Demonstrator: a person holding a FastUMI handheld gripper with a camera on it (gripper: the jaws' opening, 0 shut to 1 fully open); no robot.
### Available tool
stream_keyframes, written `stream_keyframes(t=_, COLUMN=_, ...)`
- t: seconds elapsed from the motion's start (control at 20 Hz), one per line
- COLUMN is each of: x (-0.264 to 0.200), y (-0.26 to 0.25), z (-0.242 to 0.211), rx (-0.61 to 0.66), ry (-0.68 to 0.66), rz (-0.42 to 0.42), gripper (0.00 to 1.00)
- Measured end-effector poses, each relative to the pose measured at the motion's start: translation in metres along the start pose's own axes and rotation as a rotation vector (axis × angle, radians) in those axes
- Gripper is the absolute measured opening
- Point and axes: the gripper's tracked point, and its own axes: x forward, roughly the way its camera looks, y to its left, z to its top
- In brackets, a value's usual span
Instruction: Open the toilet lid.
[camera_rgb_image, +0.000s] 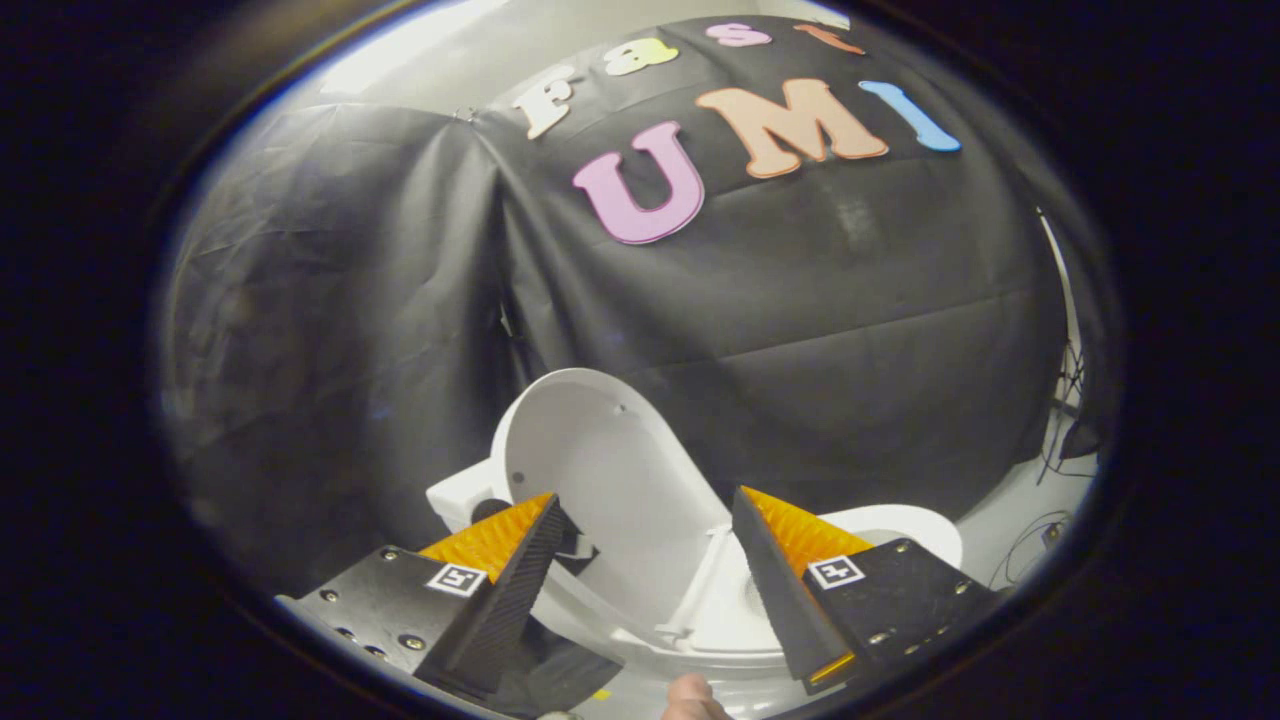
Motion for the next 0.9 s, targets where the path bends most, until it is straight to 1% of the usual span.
stream_keyframes(t=0.2, x=-0.019, y=-0.032, z=0.014, rx=-0.013, ry=-0.018, rz=-0.053, gripper=1.00)
stream_keyframes(t=0.45, x=-0.046, y=-0.065, z=0.025, rx=-0.112, ry=-0.032, rz=-0.126, gripper=1.00)
stream_keyframes(t=0.6, x=-0.065, y=-0.083, z=0.038, rx=-0.143, ry=-0.062, rz=-0.162, gripper=1.00)
stream_keyframes(t=0.8, x=-0.078, y=-0.109, z=0.037, rx=-0.193, ry=-0.074, rz=-0.207, gripper=1.00)
stream_keyframes(t=0.9, x=-0.082, y=-0.118, z=0.032, rx=-0.222, ry=-0.052, rz=-0.224, gripper=1.00)
